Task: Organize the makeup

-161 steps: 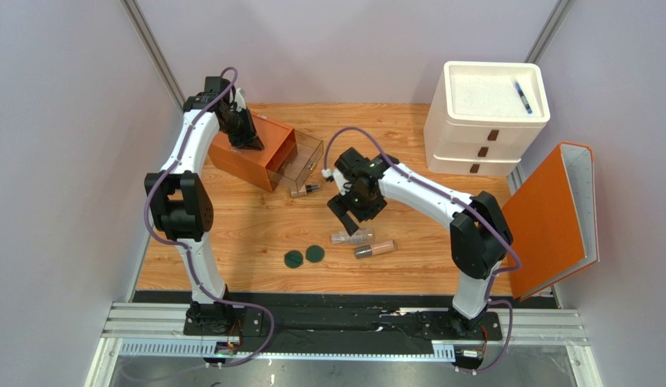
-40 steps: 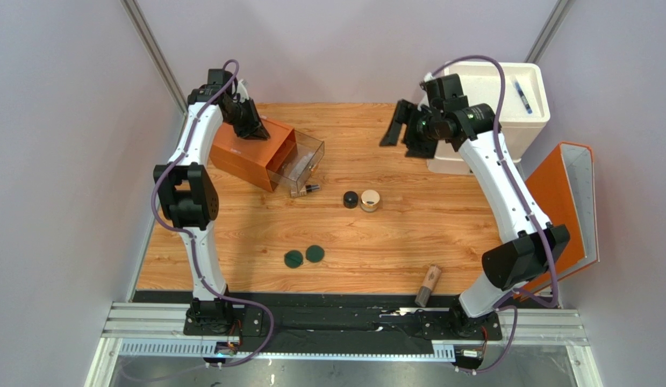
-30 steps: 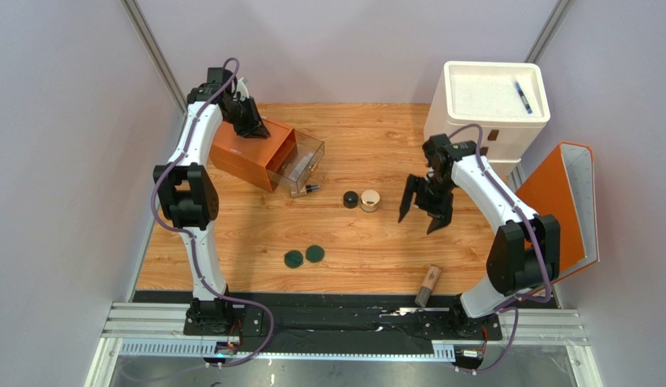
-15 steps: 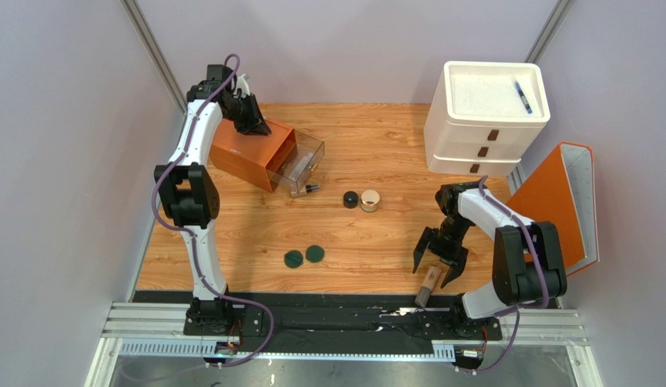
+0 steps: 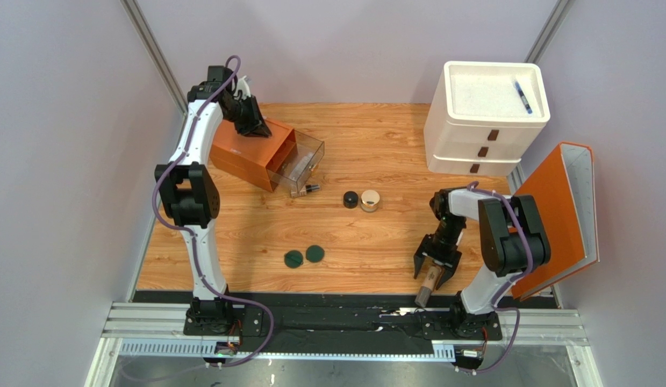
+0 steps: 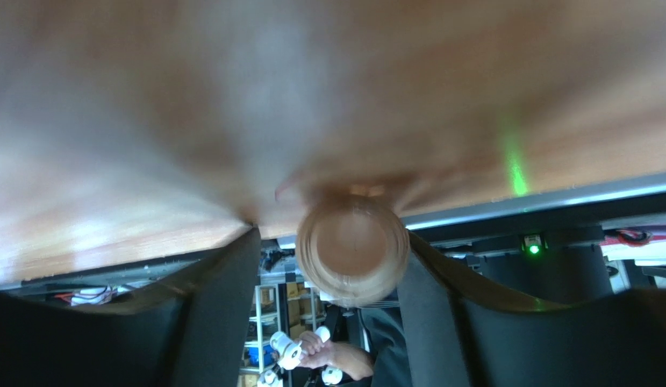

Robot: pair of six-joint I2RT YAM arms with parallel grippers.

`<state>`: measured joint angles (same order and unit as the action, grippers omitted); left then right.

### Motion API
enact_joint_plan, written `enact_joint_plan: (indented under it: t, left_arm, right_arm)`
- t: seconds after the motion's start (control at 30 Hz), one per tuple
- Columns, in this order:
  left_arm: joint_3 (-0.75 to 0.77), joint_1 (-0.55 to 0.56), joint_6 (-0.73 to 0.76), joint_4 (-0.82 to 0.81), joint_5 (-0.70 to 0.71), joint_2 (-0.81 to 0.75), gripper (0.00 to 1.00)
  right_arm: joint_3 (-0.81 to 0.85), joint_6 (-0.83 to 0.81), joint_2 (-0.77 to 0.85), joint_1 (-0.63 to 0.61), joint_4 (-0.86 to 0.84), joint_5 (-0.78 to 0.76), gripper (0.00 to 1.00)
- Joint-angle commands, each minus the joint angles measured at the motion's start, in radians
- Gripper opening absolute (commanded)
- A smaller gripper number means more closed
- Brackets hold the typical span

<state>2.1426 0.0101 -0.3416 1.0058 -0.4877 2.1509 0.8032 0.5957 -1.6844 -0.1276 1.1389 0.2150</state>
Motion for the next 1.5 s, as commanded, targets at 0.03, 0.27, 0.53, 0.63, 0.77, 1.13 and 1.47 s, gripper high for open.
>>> enact_joint_plan:
  t: [0.03,0.27,0.53,0.63,0.77,1.13,1.47]
  left_arm:
    - [0.031,-0.004,0.015,0.008,-0.002,-0.025,0.22]
    - [0.023,-0.005,0.016,0.019,0.003,-0.028,0.22]
    - [0.022,-0.004,0.004,0.019,0.006,-0.026,0.23]
    - [0.019,-0.004,-0.008,0.013,0.003,-0.025,0.23]
    - [0.014,-0.004,-0.026,0.007,-0.005,-0.017,0.23]
    - [-0.018,-0.004,-0.077,-0.027,-0.020,-0.013,0.23]
    - [-0.064,-0.004,-0.091,-0.045,-0.022,-0.017,0.23]
  right_arm:
    - [0.022,-0.028,-0.073,0.005,-0.079,-0.045,0.45]
    - [0.109,-0.056,-0.058,-0.009,-0.061,-0.071,0.00]
    - [0.624,-0.079,-0.053,-0.167,0.073,-0.190,0.00]
    - [0.879,-0.083,-0.130,-0.216,0.087,-0.171,0.00]
    - [1.129,-0.039,-0.257,-0.248,0.012,-0.088,0.00]
    - [1.643,0.219,-0.618,-0.329,-0.310,0.208,0.00]
    - [1.650,0.325,-0.655,-0.382,-0.547,0.302,0.00]
